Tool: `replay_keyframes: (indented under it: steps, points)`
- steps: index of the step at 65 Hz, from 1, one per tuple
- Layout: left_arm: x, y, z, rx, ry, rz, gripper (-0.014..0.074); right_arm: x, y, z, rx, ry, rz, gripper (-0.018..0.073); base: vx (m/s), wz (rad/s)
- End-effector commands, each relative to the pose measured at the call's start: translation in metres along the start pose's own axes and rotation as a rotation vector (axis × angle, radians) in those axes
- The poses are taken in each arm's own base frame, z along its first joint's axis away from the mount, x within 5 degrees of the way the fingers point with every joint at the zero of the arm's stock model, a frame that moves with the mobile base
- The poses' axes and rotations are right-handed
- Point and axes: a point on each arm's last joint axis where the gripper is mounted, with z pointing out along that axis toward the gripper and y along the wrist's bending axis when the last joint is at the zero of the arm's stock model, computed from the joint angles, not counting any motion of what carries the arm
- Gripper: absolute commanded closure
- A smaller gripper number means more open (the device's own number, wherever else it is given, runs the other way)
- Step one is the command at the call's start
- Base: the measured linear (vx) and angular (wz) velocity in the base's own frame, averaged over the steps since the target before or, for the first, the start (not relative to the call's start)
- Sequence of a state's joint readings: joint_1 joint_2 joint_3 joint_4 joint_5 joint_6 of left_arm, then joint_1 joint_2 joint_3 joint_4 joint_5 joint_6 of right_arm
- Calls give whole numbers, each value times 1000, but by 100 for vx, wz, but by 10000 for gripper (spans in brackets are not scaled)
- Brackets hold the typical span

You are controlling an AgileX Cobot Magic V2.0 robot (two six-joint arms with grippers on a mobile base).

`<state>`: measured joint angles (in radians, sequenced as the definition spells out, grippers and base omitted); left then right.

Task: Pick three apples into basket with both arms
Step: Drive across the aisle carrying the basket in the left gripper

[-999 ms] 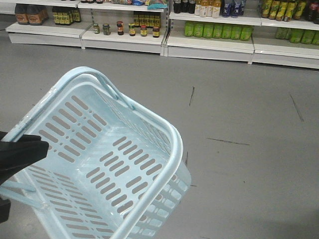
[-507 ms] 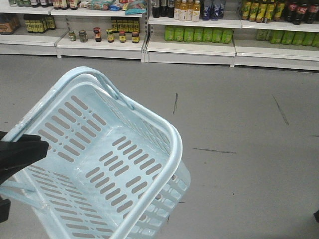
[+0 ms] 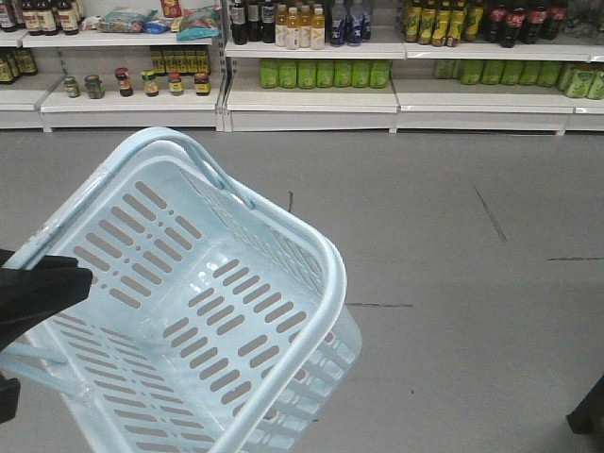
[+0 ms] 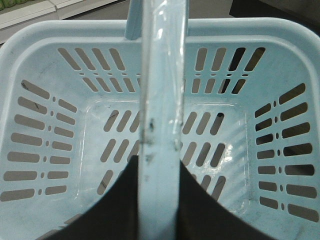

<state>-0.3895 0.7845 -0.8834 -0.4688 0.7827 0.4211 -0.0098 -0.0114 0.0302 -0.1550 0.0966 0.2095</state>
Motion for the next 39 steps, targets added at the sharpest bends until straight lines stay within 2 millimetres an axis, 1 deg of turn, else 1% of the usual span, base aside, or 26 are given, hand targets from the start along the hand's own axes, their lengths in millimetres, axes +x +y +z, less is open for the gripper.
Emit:
replay_keyframes:
  steps: [1,20,39]
  points:
    - [-15,-1,-7,-5,-115,-25,603,-3,1,0,-8,-64,-18,563,23,-22]
    - [-15,-1,-7,-5,-115,-25,603,-3,1,0,-8,-64,-18,563,22,-31]
    - [-15,-1,-7,-5,-115,-25,603,-3,1,0,-8,-64,-18,563,18,-53]
